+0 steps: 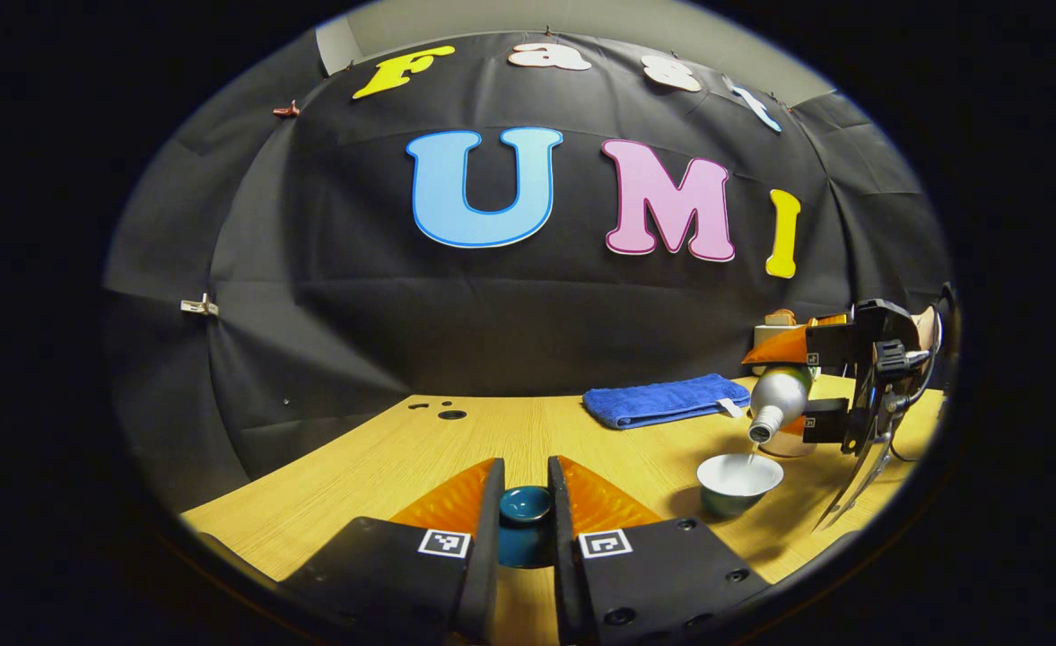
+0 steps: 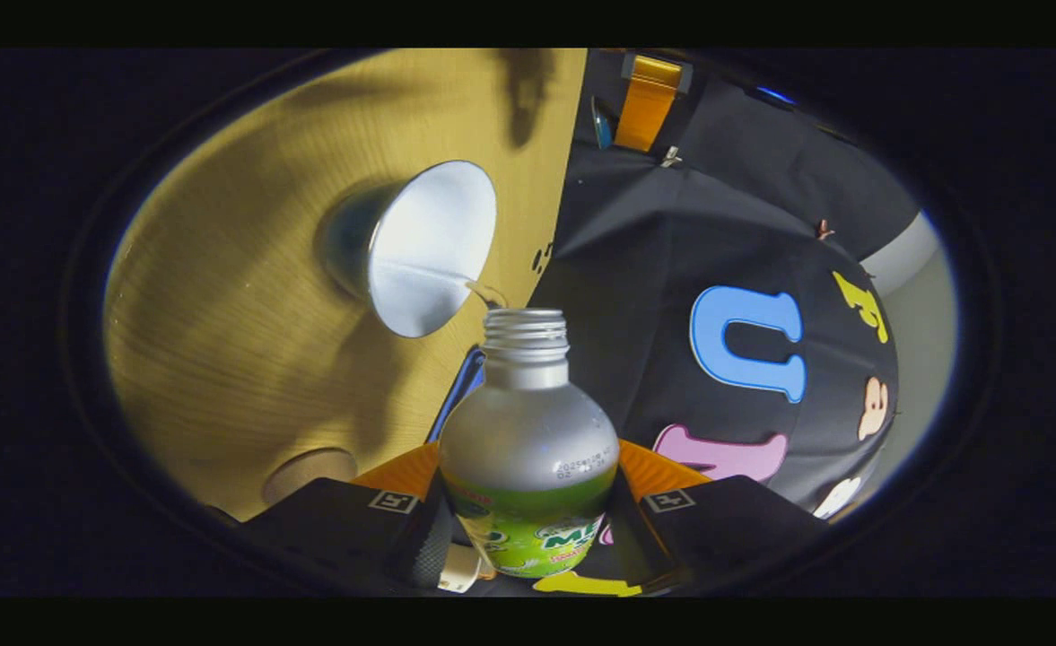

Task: Open the teacup lid with one hand, grasp the water bottle and pour water into the teacup with the other hand; after pouring, place the water bottle on the coaster and then close the teacup lid.

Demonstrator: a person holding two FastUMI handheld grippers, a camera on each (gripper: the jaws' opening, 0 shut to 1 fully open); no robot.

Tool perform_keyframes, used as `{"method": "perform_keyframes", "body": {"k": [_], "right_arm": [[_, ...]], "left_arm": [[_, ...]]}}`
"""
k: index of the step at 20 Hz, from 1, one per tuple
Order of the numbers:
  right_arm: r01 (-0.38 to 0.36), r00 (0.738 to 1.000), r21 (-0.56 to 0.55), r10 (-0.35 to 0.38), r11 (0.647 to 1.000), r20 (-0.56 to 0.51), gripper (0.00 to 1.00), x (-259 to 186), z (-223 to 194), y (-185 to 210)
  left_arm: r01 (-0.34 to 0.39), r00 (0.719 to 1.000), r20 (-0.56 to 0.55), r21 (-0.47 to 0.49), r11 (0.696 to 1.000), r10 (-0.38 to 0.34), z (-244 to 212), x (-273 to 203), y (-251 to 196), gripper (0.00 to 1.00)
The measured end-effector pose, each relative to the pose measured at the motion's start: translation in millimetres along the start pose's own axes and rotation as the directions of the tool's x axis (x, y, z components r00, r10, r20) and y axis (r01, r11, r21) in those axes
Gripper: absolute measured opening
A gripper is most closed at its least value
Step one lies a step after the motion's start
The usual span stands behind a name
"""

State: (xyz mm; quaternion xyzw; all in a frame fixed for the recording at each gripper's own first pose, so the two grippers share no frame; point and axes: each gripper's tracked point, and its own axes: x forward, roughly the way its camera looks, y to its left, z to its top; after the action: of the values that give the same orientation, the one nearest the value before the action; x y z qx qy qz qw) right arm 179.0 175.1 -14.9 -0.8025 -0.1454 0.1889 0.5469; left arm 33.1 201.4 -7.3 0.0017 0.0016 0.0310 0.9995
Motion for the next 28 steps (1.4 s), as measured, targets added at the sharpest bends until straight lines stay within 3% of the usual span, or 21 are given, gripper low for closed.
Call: {"method": "perform_keyframes", "body": {"k": [28], "right_arm": [[0.031,0.995,-0.239,-0.009,0.971,0.096,0.75,9.6,17.8,-20.6]], "left_arm": [[0.015,1.0,-0.001,0.0,1.0,-0.015,-0.1,0.8,-1.9,0.33]]}}
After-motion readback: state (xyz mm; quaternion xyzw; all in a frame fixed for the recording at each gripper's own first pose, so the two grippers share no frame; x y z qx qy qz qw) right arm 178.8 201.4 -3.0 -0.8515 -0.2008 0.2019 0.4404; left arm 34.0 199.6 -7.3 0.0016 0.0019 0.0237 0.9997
